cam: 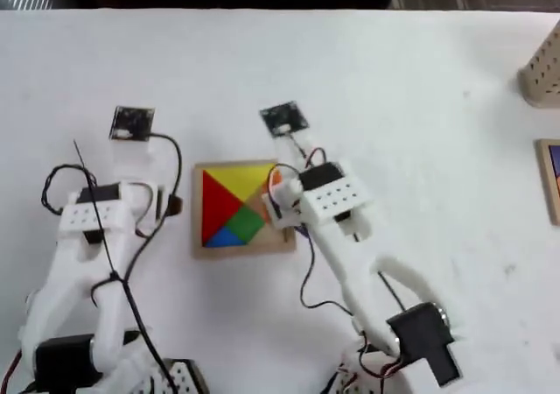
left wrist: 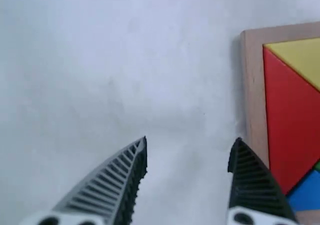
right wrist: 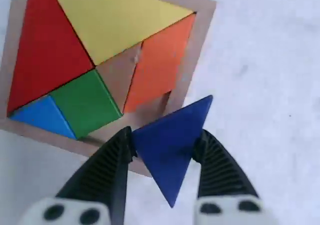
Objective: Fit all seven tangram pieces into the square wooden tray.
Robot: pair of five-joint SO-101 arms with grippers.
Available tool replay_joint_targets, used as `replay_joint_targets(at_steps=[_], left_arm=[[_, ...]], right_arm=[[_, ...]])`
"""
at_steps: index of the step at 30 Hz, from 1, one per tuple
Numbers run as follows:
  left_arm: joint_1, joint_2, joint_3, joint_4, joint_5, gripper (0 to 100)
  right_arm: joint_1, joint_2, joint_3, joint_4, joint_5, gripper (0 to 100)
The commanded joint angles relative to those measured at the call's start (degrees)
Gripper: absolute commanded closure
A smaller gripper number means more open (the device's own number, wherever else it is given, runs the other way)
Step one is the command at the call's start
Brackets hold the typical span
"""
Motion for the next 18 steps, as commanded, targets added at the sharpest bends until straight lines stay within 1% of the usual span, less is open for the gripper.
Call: replay_joint_targets(at_steps=[1,6,10,14,18], left_arm=[[-0.57,-1.8,-0.7,-1.41,-0.18,73],[-0.57,-1.8,-0.62,-1.58,-0.18,73],[-0.57,-1.8,-0.53,-1.58,-0.18,73],[-0.57,-1.8,-0.53,-1.58,-0.18,73],[-0.57,-1.8,-0.53,-1.58,-0.18,73]], right_arm=[[-2.51,-2.95,-0.26,-1.01,7.12,98.1],[-4.0,-2.68,-0.26,-1.1,27.25,98.1],[-4.62,-2.59,-0.26,-1.01,40.44,98.1],[-6.64,-2.51,0.18,0.13,56.0,98.1],[-9.19,-2.51,0.18,2.33,68.57,98.1]])
